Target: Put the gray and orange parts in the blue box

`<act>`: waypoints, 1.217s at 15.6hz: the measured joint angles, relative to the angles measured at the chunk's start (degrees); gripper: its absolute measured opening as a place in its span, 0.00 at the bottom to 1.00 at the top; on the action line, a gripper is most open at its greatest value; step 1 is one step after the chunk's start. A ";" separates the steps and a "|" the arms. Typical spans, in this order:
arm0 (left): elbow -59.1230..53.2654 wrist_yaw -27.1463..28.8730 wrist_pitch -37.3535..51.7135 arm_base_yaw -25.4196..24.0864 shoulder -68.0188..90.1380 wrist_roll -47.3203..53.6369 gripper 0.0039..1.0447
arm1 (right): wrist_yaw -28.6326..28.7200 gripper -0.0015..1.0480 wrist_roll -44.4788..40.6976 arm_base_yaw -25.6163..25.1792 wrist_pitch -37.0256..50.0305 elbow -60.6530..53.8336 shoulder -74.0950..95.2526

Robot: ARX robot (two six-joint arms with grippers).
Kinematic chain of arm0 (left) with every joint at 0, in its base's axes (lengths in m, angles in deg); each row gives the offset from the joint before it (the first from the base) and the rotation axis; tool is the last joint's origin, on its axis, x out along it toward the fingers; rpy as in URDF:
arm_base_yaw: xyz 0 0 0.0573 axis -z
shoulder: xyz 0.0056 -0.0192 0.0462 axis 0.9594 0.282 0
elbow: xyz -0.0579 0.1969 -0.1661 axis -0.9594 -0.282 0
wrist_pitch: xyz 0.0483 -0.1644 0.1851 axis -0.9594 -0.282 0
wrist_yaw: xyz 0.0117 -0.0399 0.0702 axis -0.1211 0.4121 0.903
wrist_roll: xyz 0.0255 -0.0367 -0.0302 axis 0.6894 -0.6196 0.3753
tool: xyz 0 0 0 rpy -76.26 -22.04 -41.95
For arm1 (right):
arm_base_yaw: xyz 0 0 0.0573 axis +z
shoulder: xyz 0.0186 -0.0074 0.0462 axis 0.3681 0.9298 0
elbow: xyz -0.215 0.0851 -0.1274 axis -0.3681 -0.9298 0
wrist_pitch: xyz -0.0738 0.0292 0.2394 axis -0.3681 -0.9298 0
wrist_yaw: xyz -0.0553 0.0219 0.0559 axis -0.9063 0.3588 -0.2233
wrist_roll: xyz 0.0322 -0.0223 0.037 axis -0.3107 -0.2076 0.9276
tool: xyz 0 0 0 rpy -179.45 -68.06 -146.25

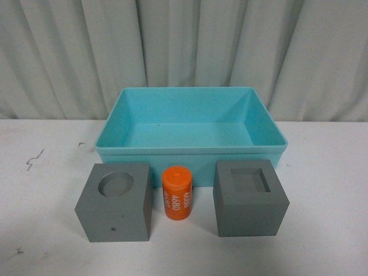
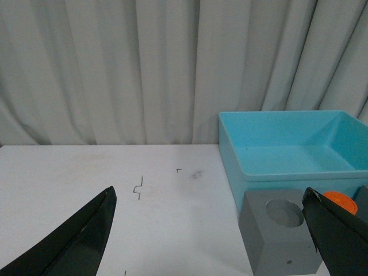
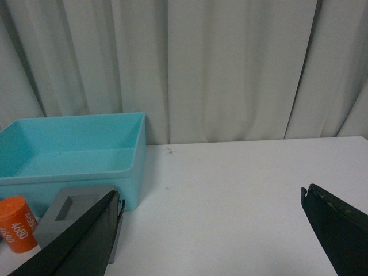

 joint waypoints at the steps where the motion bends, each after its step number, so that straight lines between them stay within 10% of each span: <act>1: 0.00 0.00 0.00 0.00 0.00 0.00 0.94 | 0.00 0.94 0.00 0.00 0.00 0.00 0.00; 8: 0.00 0.00 0.00 0.00 0.00 0.00 0.94 | 0.24 0.94 1.64 0.33 2.82 0.02 1.46; 13: 0.00 0.00 0.00 0.00 0.00 0.00 0.94 | -1.51 0.94 8.90 6.47 35.93 11.23 44.57; 19: 0.00 0.02 0.00 0.00 0.00 0.00 0.94 | 1.68 0.94 17.35 12.46 21.70 42.97 94.47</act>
